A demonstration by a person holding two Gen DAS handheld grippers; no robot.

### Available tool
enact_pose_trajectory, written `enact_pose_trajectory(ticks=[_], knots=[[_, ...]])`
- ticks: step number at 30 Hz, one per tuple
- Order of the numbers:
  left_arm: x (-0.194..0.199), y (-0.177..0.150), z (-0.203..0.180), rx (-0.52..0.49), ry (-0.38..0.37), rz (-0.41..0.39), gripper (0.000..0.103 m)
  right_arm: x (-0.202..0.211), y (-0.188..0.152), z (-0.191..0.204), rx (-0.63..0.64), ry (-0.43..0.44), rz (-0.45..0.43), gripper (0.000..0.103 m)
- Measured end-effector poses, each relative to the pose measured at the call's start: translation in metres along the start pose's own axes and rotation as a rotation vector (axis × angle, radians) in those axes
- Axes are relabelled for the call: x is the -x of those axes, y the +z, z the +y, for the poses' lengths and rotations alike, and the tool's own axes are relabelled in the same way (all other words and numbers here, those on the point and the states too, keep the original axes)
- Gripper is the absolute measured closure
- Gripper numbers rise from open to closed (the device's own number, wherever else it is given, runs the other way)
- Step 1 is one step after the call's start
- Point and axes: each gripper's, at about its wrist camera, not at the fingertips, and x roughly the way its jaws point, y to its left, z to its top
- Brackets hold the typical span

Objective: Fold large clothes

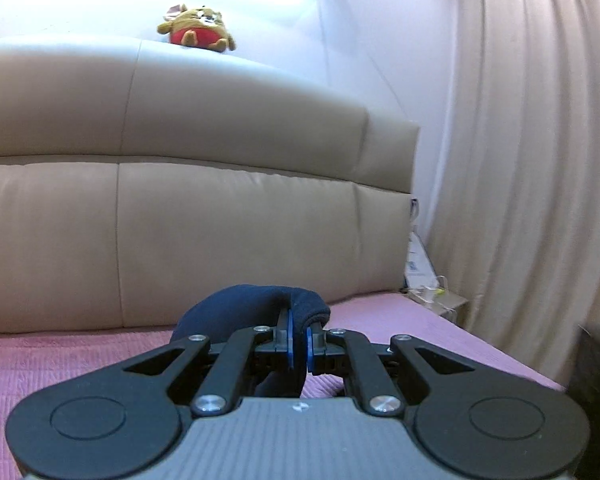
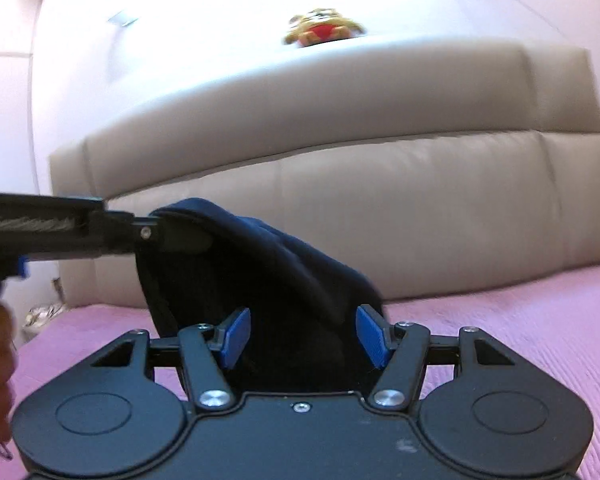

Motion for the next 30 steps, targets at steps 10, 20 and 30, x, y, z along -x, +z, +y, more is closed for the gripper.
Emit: enact_pose_trajectory(ticks=[10,20,30], knots=[[0.047,-0.02,-0.005,-0.002,-0.037,0.019,0.096,-0.014,0.01,-0.024,-0.182,-0.093,-0.033,0.091],[0.1,-0.085,-0.037,-0.1,-0.232,0.222,0.088,0.156,-0.073,-0.005,0.101,-0.16,0.186,0.018],[0.094,-0.178,0.005,0.312,-0.122,0.432,0.063,0.141,-0.12,-0.062,-0.263,-0.168,0.427,0.021]])
